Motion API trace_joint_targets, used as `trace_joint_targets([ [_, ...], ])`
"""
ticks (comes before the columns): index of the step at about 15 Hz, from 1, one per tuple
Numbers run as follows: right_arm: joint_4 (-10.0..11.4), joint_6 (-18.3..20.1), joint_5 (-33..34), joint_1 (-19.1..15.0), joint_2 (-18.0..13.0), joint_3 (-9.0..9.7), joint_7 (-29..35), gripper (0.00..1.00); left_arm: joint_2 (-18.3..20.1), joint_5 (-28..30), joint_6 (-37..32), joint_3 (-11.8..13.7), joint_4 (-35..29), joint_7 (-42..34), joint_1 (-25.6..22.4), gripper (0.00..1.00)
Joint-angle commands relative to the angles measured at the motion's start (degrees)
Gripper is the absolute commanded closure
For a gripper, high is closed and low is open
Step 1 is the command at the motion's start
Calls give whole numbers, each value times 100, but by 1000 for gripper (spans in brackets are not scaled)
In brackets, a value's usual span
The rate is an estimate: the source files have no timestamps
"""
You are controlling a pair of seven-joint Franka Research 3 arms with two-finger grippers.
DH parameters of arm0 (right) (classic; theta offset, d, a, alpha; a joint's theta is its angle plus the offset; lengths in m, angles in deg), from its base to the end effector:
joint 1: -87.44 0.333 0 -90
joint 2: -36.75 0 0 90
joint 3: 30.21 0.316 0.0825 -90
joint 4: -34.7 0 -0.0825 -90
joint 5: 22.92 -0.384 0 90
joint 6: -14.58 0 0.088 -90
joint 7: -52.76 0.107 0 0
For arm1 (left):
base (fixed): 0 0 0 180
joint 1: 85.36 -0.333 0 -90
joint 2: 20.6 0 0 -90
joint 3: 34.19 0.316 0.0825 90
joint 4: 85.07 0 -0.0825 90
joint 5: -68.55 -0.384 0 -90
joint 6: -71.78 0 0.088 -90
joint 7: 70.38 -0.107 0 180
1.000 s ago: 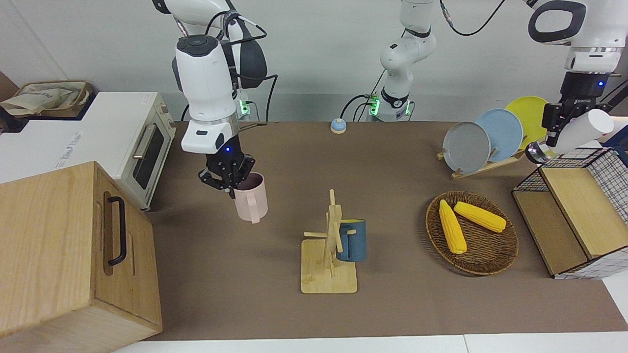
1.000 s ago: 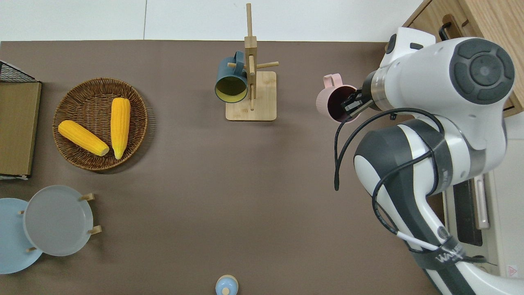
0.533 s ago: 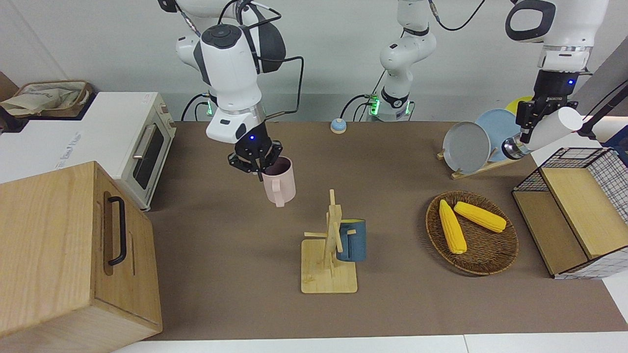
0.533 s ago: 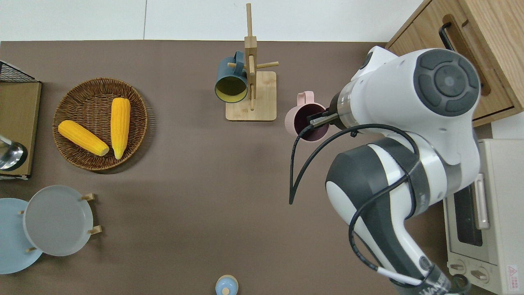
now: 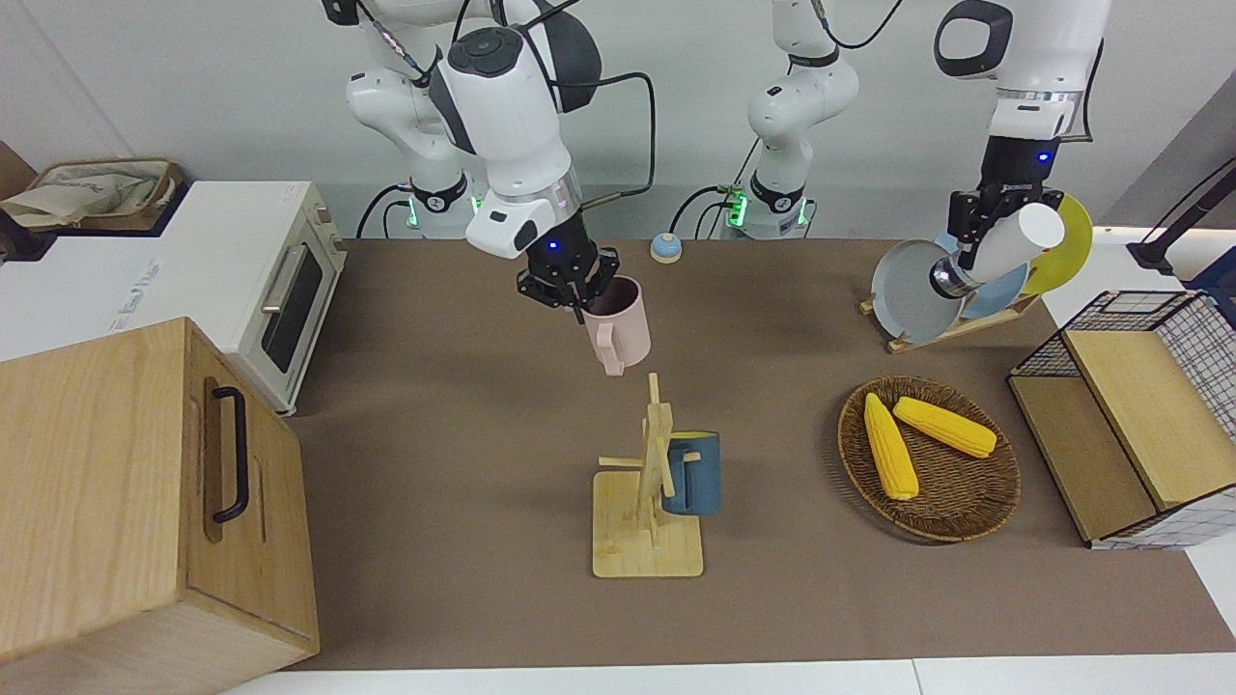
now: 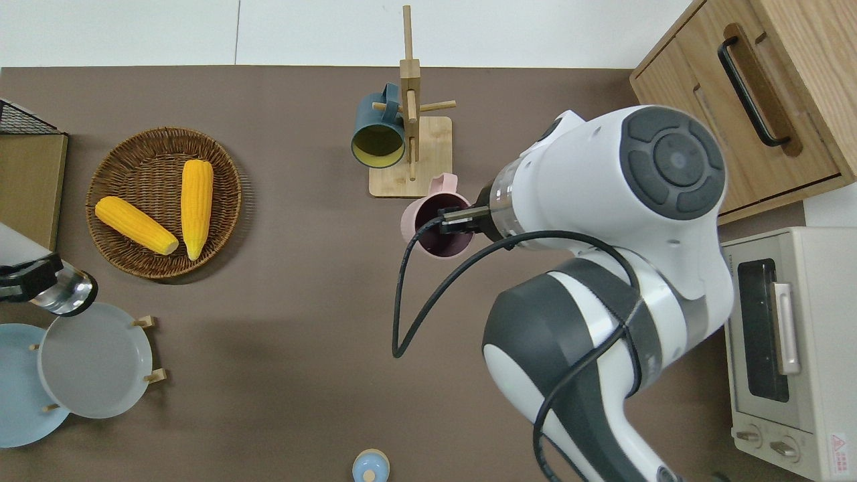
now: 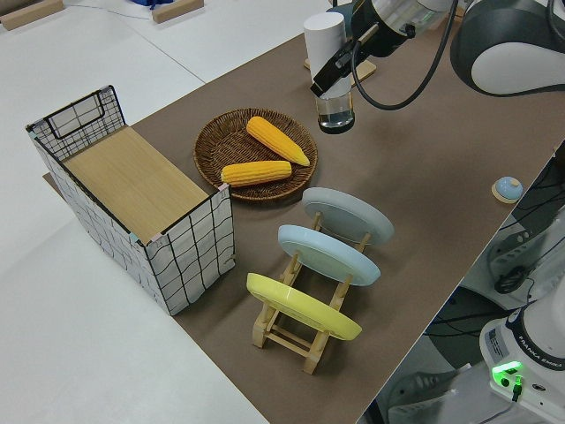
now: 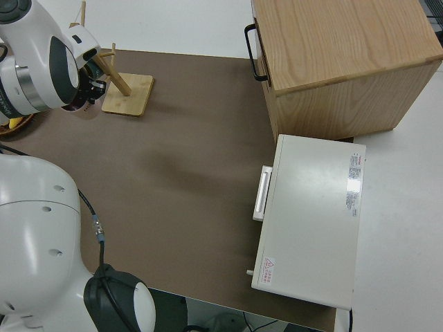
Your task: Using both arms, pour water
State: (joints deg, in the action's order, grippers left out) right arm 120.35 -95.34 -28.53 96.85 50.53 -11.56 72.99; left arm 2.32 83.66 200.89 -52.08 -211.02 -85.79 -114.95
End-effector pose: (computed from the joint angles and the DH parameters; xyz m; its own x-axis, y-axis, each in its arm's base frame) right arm 0.5820 0.2922 0.5577 0.9896 0.0816 0.1181 0.1069 -0.9680 -0.2270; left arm 0.4725 0.0711 0.5825 0.8963 0.0516 0.4404 0.0481 -0.9987 0.0192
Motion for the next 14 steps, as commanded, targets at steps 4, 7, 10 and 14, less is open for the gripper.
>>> trace_joint_targets([
  [4, -5, -178, -283, 113, 168, 411, 771, 1000, 590, -17, 211, -242, -649, 310, 128, 1000],
  [7, -5, -327, -283, 332, 370, 482, 895, 1000, 713, 9, 220, -242, -825, 310, 252, 1000],
  [10, -13, -775, -248, 596, 625, 535, 1333, 1000, 889, 88, 220, -225, -1080, 301, 427, 1000],
  [14, -48, -1197, -160, 948, 1064, 561, 1702, 1000, 1074, 255, 220, -190, -1379, 223, 585, 1000],
])
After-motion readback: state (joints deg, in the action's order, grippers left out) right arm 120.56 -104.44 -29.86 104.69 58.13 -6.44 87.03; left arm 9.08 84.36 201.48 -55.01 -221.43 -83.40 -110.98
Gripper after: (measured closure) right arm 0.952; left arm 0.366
